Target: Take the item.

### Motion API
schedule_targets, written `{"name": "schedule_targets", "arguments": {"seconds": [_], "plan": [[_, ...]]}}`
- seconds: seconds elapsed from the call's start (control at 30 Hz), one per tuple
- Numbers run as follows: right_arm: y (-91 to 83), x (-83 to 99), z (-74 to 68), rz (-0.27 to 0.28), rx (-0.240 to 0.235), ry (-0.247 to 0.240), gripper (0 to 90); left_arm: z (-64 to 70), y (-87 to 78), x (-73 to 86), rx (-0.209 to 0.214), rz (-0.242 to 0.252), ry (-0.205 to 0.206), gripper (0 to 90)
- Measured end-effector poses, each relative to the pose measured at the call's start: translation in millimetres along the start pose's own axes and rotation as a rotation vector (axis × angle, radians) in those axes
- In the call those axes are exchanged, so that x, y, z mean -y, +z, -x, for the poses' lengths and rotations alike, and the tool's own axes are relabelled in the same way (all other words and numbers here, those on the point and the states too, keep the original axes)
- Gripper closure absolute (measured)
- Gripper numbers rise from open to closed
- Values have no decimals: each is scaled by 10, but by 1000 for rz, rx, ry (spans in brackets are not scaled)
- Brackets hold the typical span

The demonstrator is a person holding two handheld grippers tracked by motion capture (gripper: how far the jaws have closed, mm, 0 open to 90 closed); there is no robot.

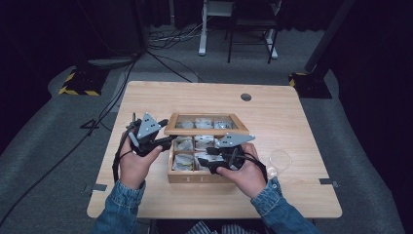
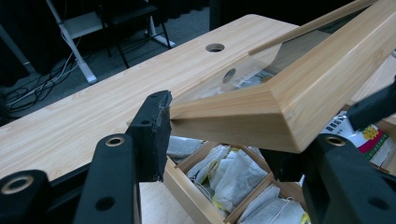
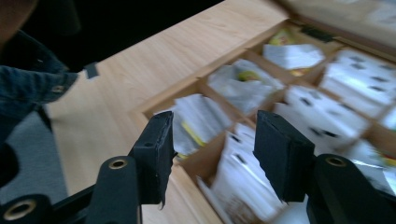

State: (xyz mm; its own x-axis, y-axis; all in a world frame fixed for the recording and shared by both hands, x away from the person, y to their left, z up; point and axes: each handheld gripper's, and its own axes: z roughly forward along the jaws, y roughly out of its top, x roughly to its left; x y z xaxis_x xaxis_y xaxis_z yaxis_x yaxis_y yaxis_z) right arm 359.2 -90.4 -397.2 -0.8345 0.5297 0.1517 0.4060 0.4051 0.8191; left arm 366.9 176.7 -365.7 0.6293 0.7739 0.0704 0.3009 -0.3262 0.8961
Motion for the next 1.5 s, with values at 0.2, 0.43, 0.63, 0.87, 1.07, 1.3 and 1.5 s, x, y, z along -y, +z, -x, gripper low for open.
{"name": "schedule_targets", "arguments": {"seconds": [0.2, 0.43, 0.63, 0.87, 1.07, 1.3, 1.5], "plan": [[213, -28, -84, -4, -42, -20, 479, 5, 20, 6, -3, -3, -3, 469], [453, 2, -142, -26, -2, -73, 521, 6, 20, 13, -4, 0, 0, 468], [597, 4, -182, -57, 31, -134, 565, 3, 21, 15, -2, 1, -2, 467], [749, 9, -214, -103, 40, -176, 609, -1, 22, 13, 0, 3, -5, 466], [800, -3, -169, -117, 61, -198, 671, -2, 23, 12, 0, 4, -5, 466], [817, -23, -153, -118, 79, -204, 763, 0, 23, 12, -1, 3, -4, 466], [815, -23, -139, -129, 85, -212, 900, 1, 25, 18, 2, 3, -6, 464]]}}
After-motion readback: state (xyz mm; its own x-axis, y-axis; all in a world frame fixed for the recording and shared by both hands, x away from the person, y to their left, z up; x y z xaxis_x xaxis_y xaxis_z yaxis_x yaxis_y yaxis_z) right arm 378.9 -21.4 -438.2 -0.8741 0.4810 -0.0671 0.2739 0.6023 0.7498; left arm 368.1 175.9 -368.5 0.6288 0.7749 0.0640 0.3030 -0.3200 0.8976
